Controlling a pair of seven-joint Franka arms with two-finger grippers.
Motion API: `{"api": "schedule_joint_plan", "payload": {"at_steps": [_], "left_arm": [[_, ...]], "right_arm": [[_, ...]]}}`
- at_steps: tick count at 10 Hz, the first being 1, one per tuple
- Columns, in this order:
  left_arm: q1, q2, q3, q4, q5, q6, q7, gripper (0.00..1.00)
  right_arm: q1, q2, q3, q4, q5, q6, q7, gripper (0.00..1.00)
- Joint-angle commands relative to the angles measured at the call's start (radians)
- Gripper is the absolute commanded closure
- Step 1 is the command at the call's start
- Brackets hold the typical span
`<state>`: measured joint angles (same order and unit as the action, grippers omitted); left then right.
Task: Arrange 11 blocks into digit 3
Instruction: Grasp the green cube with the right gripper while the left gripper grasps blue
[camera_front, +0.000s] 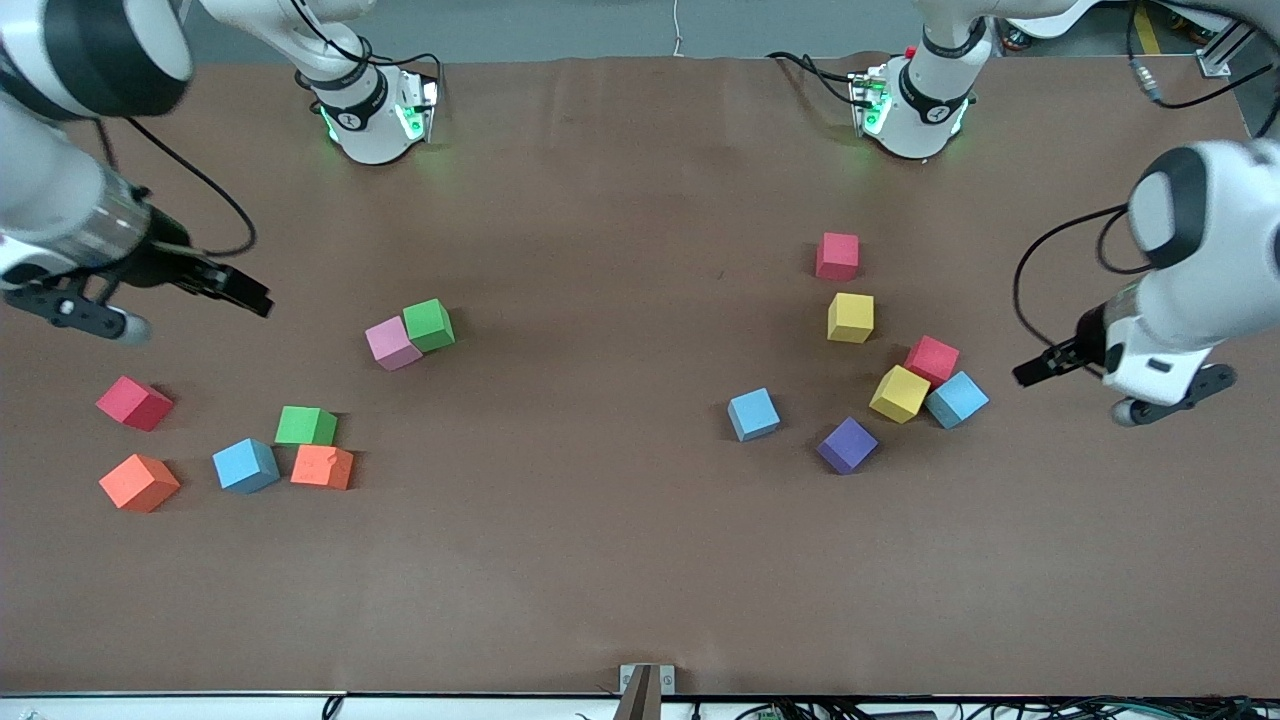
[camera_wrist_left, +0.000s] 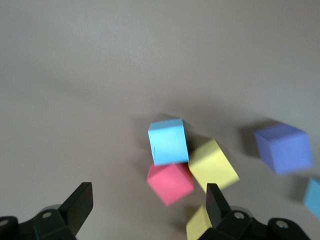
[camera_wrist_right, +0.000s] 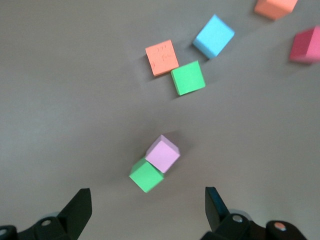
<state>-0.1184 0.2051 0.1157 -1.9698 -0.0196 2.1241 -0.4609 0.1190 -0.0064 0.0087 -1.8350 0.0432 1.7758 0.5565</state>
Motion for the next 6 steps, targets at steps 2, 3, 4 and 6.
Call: {"api": "schedule_joint_plan", "payload": {"at_steps": [2, 3, 4, 6], "left_arm": [[-0.01, 0.101, -0.01, -0.106, 0.004, 0.23, -0.11, 0.0], [-0.01, 0.138, -0.013, -0.109, 0.003, 0.285, -0.139, 0.0], [-0.014, 0.17, -0.013, -0.109, 0.003, 0.315, -0.157, 0.0], [-0.011, 0.204, -0.019, -0.135, 0.001, 0.388, -0.183, 0.0]], "right_arm": [[0.047, -0.072, -0.004, -0.274, 0.032, 0.189, 0.248, 0.01], [0.06, -0.07, -0.003, -0.326, 0.035, 0.235, 0.325, 0.01], [0.065, -0.069, -0.003, -0.367, 0.059, 0.273, 0.382, 0.01], [0.076, -0.066, -0.004, -0.444, 0.125, 0.441, 0.535, 0.02]]}}
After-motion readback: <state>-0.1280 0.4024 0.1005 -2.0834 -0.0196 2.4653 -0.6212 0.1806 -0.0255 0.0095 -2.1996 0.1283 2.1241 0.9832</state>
